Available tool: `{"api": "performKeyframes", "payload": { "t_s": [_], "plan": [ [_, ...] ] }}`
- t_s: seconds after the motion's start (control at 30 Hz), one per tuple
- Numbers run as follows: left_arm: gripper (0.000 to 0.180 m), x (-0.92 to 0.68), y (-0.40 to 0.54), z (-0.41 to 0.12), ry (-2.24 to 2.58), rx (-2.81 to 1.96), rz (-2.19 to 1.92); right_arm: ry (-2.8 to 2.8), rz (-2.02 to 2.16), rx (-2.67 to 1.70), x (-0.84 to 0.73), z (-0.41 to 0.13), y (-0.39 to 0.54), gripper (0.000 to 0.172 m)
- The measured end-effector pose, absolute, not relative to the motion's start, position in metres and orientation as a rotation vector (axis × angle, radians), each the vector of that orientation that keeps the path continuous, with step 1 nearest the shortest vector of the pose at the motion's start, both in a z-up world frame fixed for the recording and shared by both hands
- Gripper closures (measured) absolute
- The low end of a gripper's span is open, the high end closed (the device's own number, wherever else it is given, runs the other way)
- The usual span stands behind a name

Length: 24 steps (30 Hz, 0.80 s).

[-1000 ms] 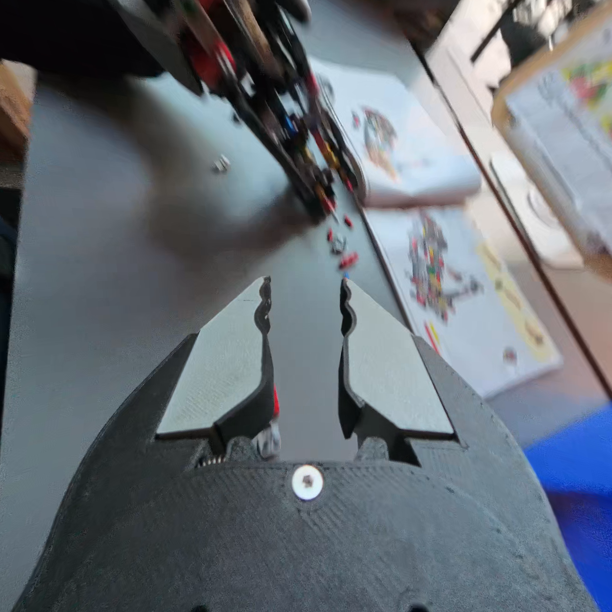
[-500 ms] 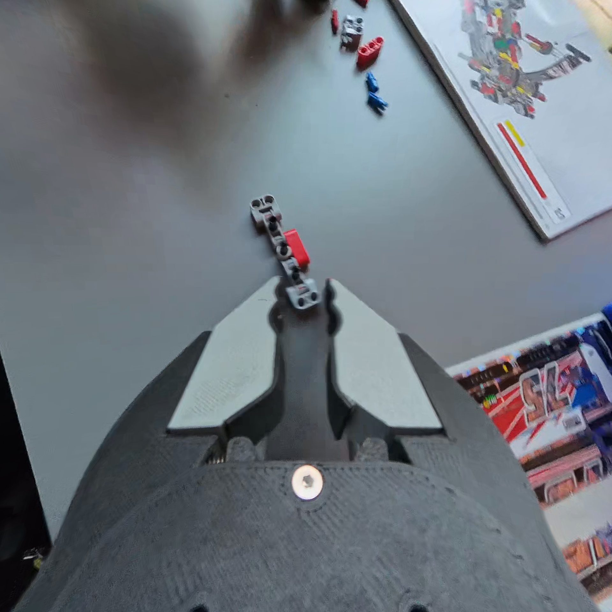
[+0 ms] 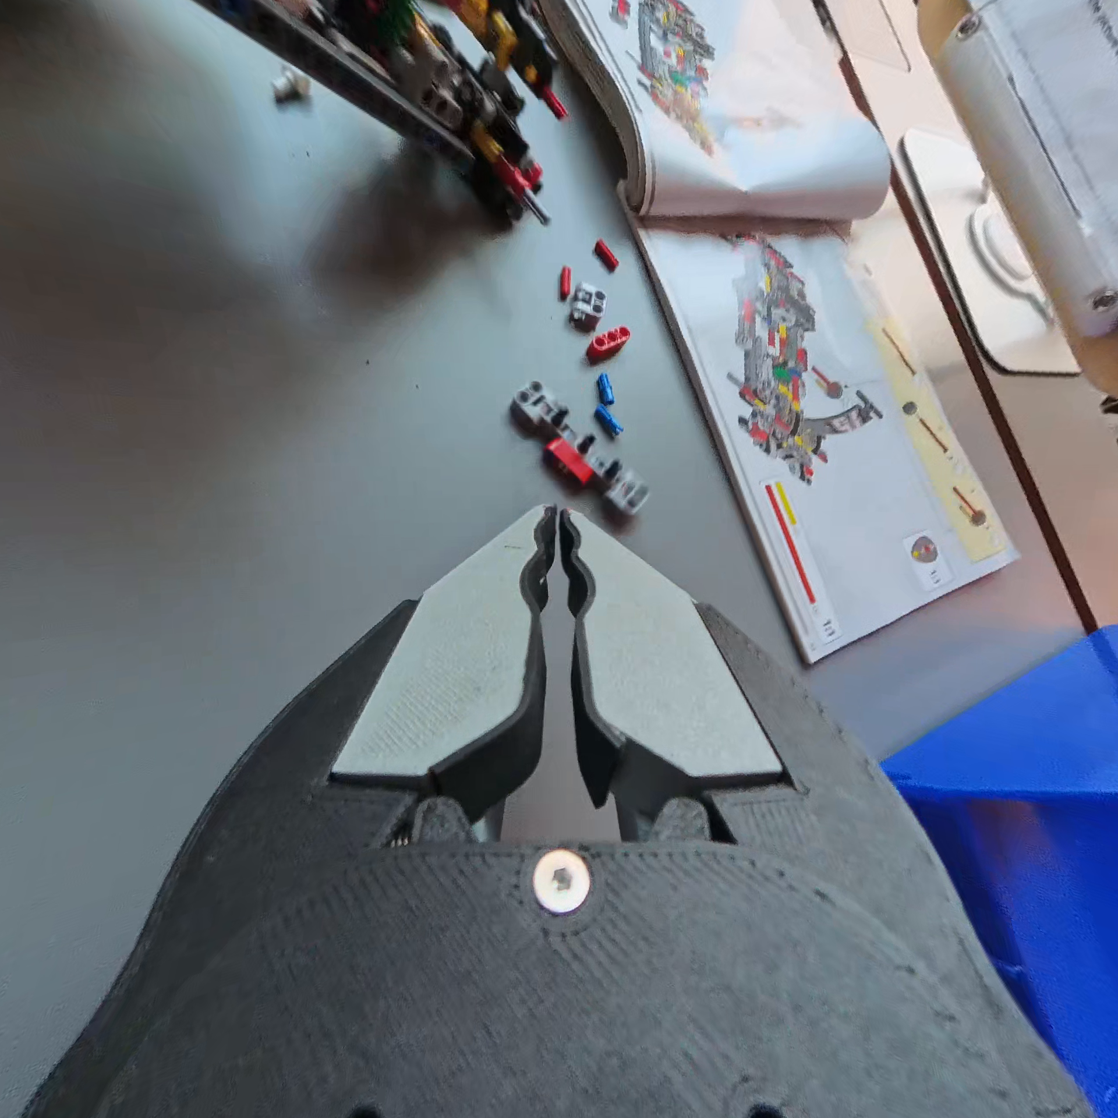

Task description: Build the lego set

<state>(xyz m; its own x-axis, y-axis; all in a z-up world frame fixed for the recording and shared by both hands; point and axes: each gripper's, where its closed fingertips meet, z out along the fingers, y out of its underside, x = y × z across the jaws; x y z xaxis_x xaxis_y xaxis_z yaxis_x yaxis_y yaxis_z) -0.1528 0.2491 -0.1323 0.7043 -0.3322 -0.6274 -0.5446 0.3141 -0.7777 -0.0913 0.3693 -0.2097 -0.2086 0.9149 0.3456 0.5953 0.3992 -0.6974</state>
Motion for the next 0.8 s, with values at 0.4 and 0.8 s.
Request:
{"api": "performKeyframes", "payload": {
  "t_s": [0.4,0.8],
  "plan": [
    [0.119,-0.134,0.246,-0.159,0.968,-1.231,0.406,-2.108,0.801,-1.495,-0.12,-0.231,0.394,0.104],
    [0.121,-0.13,0.258,-0.179,1.062,-1.247,0.606,-1.574,0.789,-1.962,-0.151,-0.246,0.385,0.102]
  ]
}}
